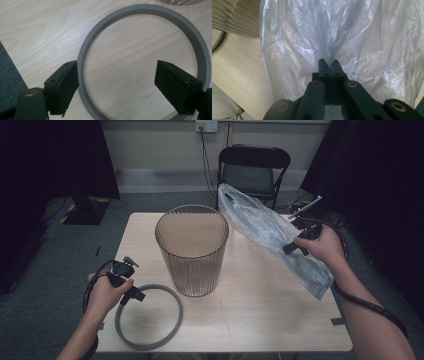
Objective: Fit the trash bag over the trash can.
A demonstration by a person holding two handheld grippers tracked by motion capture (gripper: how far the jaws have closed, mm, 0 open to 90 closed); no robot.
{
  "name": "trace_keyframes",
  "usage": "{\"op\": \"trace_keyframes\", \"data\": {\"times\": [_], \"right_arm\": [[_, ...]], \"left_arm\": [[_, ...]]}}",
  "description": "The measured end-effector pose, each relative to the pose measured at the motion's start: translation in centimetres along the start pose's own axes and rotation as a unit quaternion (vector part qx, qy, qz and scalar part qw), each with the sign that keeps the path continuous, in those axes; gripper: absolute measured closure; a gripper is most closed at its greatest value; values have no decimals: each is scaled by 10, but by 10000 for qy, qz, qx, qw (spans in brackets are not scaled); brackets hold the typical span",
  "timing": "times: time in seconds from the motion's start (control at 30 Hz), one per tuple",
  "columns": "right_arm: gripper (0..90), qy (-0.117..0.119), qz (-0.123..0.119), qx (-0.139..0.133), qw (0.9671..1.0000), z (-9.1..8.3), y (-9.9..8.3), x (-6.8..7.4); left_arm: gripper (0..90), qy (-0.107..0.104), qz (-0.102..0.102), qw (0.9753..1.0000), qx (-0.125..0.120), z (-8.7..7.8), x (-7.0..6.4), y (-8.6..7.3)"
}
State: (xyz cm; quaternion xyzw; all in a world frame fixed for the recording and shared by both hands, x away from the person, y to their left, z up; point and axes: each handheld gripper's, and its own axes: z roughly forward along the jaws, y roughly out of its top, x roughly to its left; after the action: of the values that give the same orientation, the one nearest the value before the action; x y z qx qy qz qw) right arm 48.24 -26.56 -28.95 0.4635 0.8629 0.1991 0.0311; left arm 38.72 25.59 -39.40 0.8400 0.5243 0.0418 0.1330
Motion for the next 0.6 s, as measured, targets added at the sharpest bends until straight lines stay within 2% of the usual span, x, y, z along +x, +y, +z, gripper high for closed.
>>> {"op": "trace_keyframes", "data": {"times": [0.1,0.17,0.33,0.6], "right_arm": [[900,20,-57,-42,10000,-6,7,5],[900,8,-101,-106,9999,-10,12,9],[900,-10,-214,-212,9995,-21,22,18],[900,-22,-289,-267,9992,-36,35,27]], "left_arm": [[191,1,31,10000,19,0,1,-1],[191,-30,-53,10000,-3,0,0,-2],[191,20,31,10000,-15,-3,0,-1],[190,4,18,10000,-36,-3,-1,1]]}}
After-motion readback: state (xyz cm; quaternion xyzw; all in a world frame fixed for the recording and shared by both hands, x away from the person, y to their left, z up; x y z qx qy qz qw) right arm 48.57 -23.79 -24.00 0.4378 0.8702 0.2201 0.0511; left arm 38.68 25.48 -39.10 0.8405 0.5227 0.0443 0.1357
